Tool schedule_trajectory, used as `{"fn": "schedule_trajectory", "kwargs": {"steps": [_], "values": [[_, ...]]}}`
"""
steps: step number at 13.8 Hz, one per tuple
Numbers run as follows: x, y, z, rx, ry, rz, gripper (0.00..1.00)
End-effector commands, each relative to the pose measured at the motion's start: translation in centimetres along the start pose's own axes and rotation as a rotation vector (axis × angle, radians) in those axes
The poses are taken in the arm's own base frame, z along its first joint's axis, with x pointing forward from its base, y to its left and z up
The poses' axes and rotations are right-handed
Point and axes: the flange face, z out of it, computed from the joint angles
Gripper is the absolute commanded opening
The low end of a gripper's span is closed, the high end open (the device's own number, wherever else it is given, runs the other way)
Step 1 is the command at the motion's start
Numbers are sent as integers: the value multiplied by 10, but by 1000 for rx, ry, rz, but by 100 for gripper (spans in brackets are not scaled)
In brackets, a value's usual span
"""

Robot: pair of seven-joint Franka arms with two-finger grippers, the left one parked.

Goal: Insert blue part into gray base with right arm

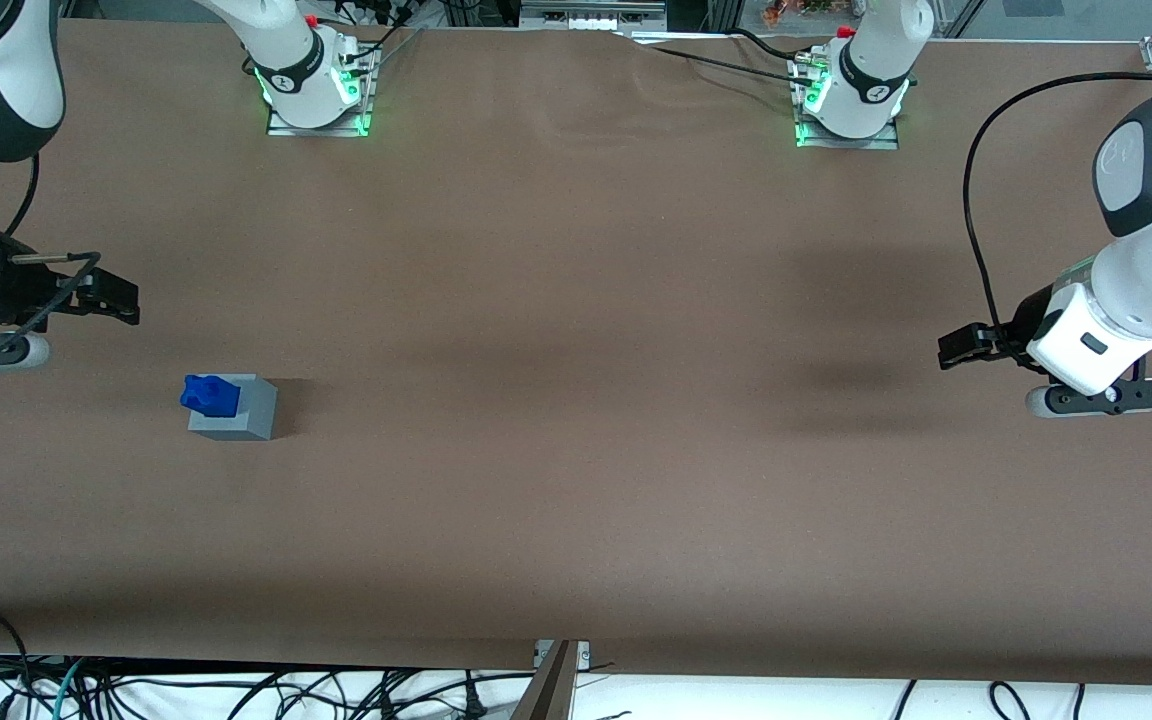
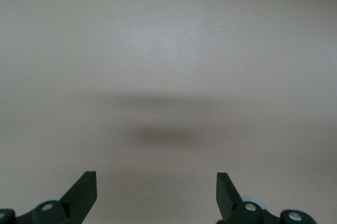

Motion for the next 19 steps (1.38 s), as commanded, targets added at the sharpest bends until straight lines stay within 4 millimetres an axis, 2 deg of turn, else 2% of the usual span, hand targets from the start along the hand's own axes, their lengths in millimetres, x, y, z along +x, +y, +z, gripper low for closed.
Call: {"fn": "schedule_trajectory", "kwargs": {"steps": [1, 2, 3, 8, 12, 19], "values": [[-42, 10, 1, 60, 13, 0, 99], [-56, 16, 3, 63, 29, 16, 99], [-62, 18, 6, 69, 39, 21, 99], [-72, 17, -5, 68, 33, 13, 99], [-76, 29, 3, 70, 3, 29, 99], [-73, 28, 3, 65, 30, 38, 99]]}}
